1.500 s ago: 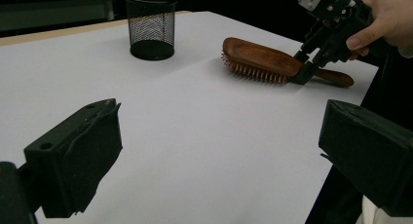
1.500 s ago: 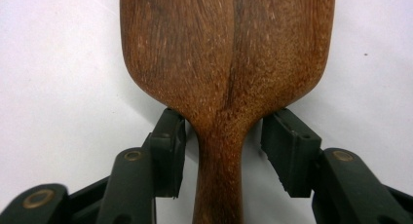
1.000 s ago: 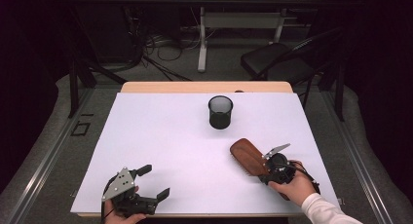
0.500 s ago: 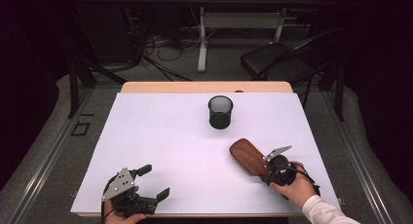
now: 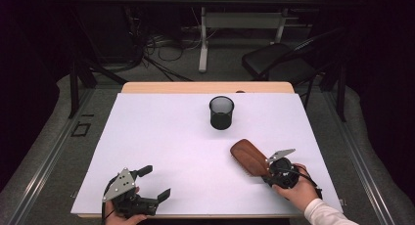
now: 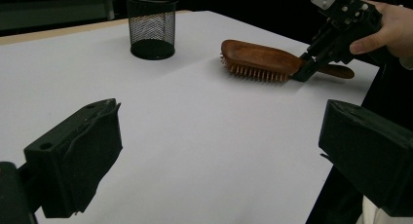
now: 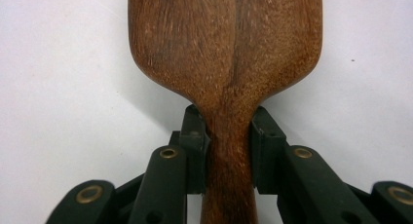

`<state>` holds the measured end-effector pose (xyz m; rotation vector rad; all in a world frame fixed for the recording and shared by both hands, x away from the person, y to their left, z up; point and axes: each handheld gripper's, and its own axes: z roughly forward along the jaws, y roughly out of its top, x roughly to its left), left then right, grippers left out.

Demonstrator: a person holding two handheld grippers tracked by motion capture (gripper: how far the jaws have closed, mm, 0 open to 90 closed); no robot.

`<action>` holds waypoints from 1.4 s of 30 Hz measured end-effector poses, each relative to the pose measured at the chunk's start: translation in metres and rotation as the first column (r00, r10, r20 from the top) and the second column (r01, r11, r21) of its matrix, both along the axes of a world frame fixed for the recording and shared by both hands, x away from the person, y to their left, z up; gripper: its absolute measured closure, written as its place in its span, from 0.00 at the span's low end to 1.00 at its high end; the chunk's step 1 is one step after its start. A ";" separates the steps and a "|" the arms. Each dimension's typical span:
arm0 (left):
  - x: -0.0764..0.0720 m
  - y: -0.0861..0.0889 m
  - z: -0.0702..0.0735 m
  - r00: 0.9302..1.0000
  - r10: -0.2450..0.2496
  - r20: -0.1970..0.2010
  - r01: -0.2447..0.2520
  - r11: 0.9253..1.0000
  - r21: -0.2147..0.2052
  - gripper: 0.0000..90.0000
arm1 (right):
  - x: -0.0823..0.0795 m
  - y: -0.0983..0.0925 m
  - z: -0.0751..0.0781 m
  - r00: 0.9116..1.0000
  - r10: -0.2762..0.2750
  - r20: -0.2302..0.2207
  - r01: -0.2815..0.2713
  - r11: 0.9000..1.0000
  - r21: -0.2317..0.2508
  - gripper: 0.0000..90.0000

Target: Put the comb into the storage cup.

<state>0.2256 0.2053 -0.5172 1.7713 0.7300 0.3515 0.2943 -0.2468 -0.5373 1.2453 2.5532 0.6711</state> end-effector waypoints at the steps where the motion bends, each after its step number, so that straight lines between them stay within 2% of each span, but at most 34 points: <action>1: 0.000 0.000 0.000 1.000 0.000 0.000 0.000 1.000 0.000 0.02 | 0.000 0.000 0.000 1.000 0.001 0.003 -0.001 1.000 0.003 0.80; 9: 0.000 0.000 0.000 1.000 0.000 0.000 0.000 1.000 0.002 0.02 | -0.002 -0.001 0.001 1.000 -0.002 0.012 0.002 1.000 0.012 0.80; 10: 0.000 0.000 0.000 1.000 -0.004 -0.002 0.004 1.000 -0.001 0.02 | -0.002 -0.001 0.001 1.000 -0.007 0.022 0.006 1.000 0.025 0.80; 14: 0.000 0.000 0.000 1.000 -0.007 -0.002 0.007 1.000 0.002 0.02 | -0.003 -0.001 0.004 1.000 -0.010 0.016 0.009 1.000 0.029 0.80; 20: 0.000 0.000 0.000 1.000 -0.009 -0.001 0.009 1.000 -0.001 0.02 | -0.002 -0.001 0.007 0.999 -0.007 0.044 0.004 0.999 0.053 0.80; 28: 0.000 0.000 0.000 1.000 -0.006 -0.004 0.006 1.000 0.006 0.02 | -0.002 0.000 0.018 0.996 -0.009 0.088 0.003 0.997 0.071 0.80; 42: 0.001 0.000 -0.001 1.000 -0.006 -0.002 0.006 1.000 0.007 0.02 | 0.001 0.002 0.037 0.990 -0.007 0.138 -0.006 0.996 0.089 0.80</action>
